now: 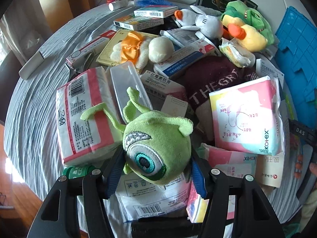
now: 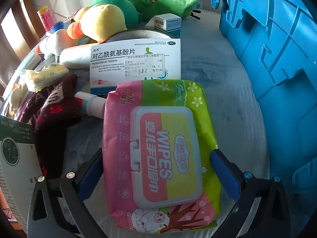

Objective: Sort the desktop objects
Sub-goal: 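Close the left tool on the green one-eyed plush while the right tool grips the pink wipes pack, then lift the green plush with the left tool while the right tool carries the wipes to the crate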

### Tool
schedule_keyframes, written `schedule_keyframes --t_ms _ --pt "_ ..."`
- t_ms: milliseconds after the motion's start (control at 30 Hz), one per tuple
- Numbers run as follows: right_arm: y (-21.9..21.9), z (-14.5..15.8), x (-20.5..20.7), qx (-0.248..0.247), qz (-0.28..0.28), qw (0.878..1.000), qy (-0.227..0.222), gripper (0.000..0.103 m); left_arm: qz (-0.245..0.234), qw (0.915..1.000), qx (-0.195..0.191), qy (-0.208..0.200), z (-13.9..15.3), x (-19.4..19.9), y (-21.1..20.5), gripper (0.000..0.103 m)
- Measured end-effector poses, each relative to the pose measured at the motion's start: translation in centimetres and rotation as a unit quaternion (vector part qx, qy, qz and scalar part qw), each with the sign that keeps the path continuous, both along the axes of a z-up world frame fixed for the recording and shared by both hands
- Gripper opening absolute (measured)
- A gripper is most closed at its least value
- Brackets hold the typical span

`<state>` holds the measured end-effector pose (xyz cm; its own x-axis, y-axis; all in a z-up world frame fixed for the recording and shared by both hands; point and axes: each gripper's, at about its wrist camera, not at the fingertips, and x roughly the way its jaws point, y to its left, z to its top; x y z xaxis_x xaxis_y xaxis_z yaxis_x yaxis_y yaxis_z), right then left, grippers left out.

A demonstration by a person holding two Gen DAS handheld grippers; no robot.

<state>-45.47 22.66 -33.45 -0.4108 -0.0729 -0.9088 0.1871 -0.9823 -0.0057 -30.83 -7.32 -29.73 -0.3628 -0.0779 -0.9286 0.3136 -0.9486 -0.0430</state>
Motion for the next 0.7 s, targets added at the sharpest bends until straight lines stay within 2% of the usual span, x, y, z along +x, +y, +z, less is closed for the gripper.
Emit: schedule_keyframes --t_ms 100,167,333,433,700 --pt "-0.2 0.1 0.1 0.009 0.001 1.000 -0.005 0.103 -0.003 1.0000 -0.002 -0.002 -0.1 -0.3 0.0 0.061" --pt "-0.2 0.8 0.7 -0.004 0.000 1.000 -0.006 0.103 -0.004 1.0000 -0.002 -0.006 -0.3 -0.5 -0.2 0.061" --pt "1.0 2.4 1.1 -0.007 -0.025 0.999 0.022 0.103 -0.005 0.9999 0.002 -0.014 -0.9 -0.8 -0.5 0.061" --pt "1.2 1.7 0.1 -0.011 -0.025 1.000 0.002 0.103 -0.006 0.9998 0.004 -0.018 -1.1 -1.0 -0.7 0.061" --pt "0.0 1.4 0.8 -0.018 0.008 1.000 -0.007 0.103 -0.008 0.9996 0.009 -0.026 -1.7 -1.4 -0.9 0.061"
